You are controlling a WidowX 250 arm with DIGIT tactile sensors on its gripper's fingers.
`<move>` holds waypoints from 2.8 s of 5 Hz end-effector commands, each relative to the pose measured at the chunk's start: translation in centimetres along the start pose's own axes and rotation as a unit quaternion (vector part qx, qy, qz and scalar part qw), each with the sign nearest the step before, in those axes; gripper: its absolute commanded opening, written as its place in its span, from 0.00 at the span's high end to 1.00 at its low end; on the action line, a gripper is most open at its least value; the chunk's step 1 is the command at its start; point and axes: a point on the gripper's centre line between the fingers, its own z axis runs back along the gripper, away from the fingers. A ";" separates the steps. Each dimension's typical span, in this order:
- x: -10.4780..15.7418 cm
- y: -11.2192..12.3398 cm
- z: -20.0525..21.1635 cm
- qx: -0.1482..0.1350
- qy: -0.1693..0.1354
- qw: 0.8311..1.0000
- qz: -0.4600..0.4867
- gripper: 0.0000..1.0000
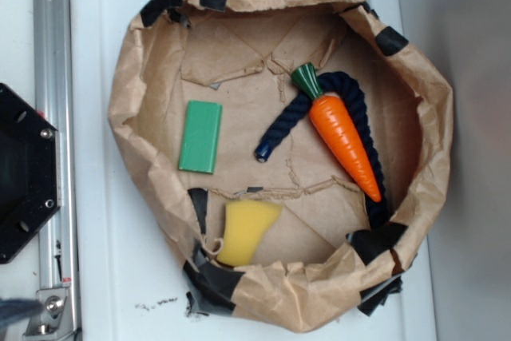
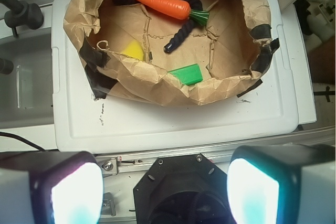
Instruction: Grab the carrot.
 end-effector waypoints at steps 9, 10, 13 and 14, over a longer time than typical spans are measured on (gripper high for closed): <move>17.9 2.0 -19.9 0.054 -0.054 0.960 -0.269 0.00; 18.8 1.3 -20.7 0.059 -0.050 0.963 -0.259 0.00; 17.9 1.7 -19.9 0.070 -0.041 0.971 -0.223 1.00; 16.9 1.4 -17.2 0.045 -0.030 0.983 -0.174 1.00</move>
